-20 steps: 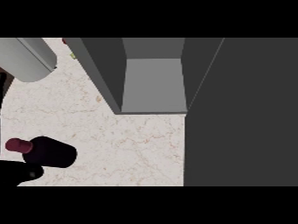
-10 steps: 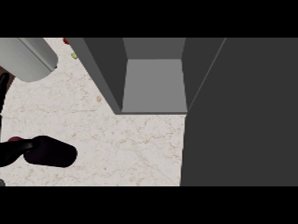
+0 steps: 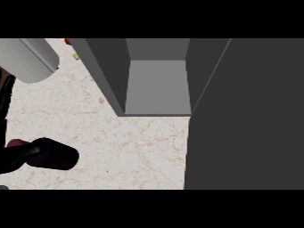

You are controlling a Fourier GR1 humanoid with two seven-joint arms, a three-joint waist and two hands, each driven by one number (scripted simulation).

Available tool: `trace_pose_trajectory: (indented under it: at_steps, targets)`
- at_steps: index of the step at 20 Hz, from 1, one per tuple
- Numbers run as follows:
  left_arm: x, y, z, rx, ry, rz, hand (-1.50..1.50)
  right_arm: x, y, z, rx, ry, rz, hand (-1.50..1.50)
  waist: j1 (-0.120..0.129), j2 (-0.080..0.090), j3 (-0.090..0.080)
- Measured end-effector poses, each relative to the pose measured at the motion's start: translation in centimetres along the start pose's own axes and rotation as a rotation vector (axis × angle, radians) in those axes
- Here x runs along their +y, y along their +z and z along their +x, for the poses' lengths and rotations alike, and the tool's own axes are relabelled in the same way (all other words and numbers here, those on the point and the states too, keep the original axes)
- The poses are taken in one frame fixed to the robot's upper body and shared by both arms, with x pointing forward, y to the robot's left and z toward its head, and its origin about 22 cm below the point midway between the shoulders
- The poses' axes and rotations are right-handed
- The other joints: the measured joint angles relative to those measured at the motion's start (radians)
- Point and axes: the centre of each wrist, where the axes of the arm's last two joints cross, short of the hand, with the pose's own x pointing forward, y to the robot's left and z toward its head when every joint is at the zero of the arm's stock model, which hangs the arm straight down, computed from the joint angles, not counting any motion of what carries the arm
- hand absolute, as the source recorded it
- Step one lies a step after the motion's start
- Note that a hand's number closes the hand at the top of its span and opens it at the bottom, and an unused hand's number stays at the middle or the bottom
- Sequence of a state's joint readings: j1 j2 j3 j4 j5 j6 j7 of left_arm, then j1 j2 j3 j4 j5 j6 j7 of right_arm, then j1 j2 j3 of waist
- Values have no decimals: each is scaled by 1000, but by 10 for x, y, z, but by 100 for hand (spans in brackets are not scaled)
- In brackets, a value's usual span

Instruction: Pick up the wine, place it into the cabinet and close the cabinet

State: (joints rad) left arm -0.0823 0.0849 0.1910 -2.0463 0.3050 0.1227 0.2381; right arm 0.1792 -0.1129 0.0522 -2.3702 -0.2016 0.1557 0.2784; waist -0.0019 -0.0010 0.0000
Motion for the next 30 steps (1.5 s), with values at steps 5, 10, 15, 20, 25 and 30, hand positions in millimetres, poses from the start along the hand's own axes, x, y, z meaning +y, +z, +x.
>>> trace_pose_trajectory:
  at_steps: [5, 10, 15, 20, 25, 30]
  targets:
    - [-11, 1, 4, -2, -2, 11, -150, 1, -4, 1, 0, 6, 1, -150, 0, 0, 0]
    - [-7, 9, 5, 1, -12, 20, -150, 3, -4, 10, 8, 5, 7, -150, 1, 0, 0]
    - [-9, 14, 7, 12, -33, 36, -150, 3, -3, 10, 19, 5, 8, -150, 1, 0, 0]
    - [5, 23, 6, 24, -54, 72, -150, 0, -1, 11, 27, 19, 7, -150, 1, 0, 0]
    - [17, 29, 1, 38, -80, 109, -150, -1, -7, 13, 24, 15, 3, -150, 2, 0, 0]
    - [41, 39, -9, 52, -99, 133, -150, 0, -8, 14, 14, 21, 1, -150, 3, 0, 0]
